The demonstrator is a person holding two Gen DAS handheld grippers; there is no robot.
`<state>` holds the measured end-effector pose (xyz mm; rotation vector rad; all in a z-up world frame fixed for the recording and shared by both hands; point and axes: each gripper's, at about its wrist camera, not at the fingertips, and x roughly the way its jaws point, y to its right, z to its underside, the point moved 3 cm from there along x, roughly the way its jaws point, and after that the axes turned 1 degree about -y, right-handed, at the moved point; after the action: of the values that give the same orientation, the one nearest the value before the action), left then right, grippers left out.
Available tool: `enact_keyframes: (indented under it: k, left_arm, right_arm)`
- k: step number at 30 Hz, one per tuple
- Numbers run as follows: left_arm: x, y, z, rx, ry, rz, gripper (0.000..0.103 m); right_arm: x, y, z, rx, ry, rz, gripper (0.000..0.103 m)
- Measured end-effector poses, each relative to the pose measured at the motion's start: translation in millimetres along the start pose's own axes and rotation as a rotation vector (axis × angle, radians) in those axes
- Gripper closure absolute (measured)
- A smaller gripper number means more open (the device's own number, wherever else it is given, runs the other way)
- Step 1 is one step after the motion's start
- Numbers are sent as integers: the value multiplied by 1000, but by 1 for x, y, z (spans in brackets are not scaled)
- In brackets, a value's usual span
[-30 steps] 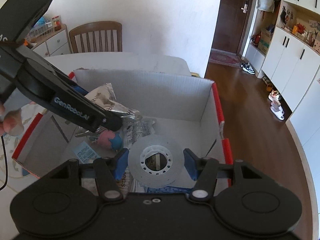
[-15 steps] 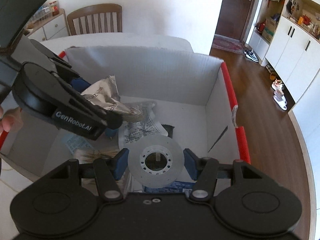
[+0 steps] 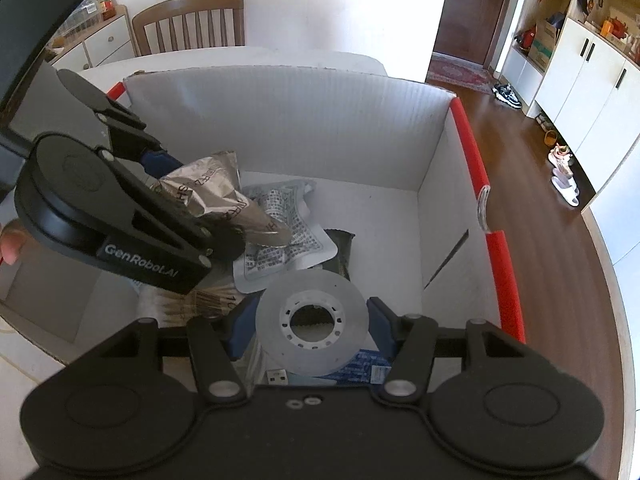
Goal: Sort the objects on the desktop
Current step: 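Lower tape roll into red box and open right gripper while left gripper releases foil packet inside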
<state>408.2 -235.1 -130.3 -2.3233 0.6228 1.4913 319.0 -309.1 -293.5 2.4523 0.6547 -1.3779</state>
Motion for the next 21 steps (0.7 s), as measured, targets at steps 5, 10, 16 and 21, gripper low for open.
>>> enact_keyframes:
  k: [5, 10, 16, 21]
  left_arm:
    - [-1, -2, 2, -11, -1, 1, 43]
    - [-4, -1, 5, 1, 2, -17, 33]
    - [-11, 0, 9, -4, 22, -15, 27]
    - [-19, -6, 12, -30, 36, -9, 26]
  right_arm:
    - [1, 1, 1, 14, -8, -8, 44]
    - [-3, 1, 2, 16, 6, 3, 38]
    - [-13, 2, 4, 27, 24, -3, 35]
    - [-25, 0, 5, 25, 47, -11, 29]
